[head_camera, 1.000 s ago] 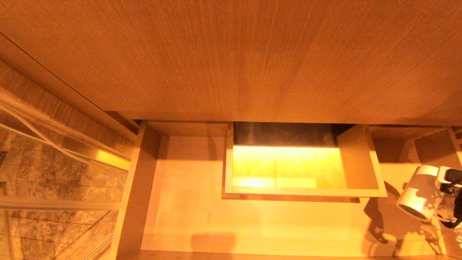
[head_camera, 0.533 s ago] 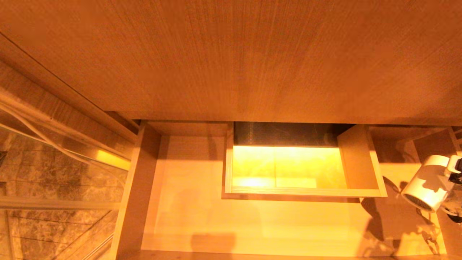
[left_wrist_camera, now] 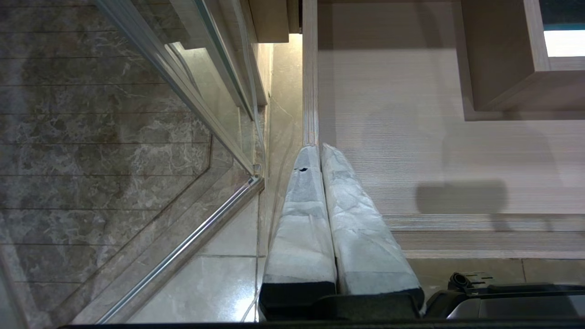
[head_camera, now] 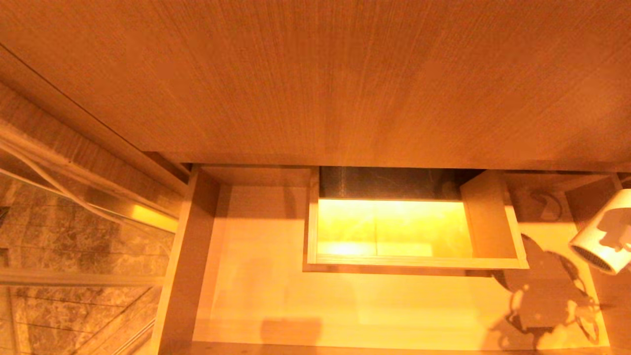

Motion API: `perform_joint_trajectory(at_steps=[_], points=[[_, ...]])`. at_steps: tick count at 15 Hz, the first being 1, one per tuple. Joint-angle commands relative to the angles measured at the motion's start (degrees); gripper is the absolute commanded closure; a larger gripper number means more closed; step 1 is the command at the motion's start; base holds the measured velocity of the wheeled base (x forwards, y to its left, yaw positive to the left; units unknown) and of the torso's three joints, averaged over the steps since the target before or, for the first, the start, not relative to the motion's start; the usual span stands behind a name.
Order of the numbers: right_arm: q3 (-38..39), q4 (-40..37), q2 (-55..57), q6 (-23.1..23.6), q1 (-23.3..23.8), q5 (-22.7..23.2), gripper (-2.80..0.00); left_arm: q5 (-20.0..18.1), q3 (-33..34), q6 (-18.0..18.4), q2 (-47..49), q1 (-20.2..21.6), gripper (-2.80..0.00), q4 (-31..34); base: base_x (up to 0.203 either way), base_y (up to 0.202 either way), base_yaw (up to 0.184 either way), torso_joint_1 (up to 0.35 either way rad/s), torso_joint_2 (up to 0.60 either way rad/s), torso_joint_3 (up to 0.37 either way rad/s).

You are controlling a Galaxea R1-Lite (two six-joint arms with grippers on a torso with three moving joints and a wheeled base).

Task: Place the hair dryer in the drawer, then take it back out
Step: Place it on the countertop

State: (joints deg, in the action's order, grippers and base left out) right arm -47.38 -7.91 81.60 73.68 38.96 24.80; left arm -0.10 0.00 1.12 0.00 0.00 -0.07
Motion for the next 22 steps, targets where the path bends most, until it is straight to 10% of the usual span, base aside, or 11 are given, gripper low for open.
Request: perform_joint_trajectory(at_steps=[1,22], points=[[-0.33,-0.27,-4.83,-0.37,0.85,-0.21,0.0,0.01,0.09,0.02,0.0,0.0,0.0,-0.01,0.0,0.0,0.0,0.0,0.0,0.0],[-8.0,-14.69,-36.09,-11.37,3.22,-8.44,0.0,0.01,0.09,0.02,0.0,0.0,0.0,-0.01,0.0,0.0,0.0,0.0,0.0,0.0]])
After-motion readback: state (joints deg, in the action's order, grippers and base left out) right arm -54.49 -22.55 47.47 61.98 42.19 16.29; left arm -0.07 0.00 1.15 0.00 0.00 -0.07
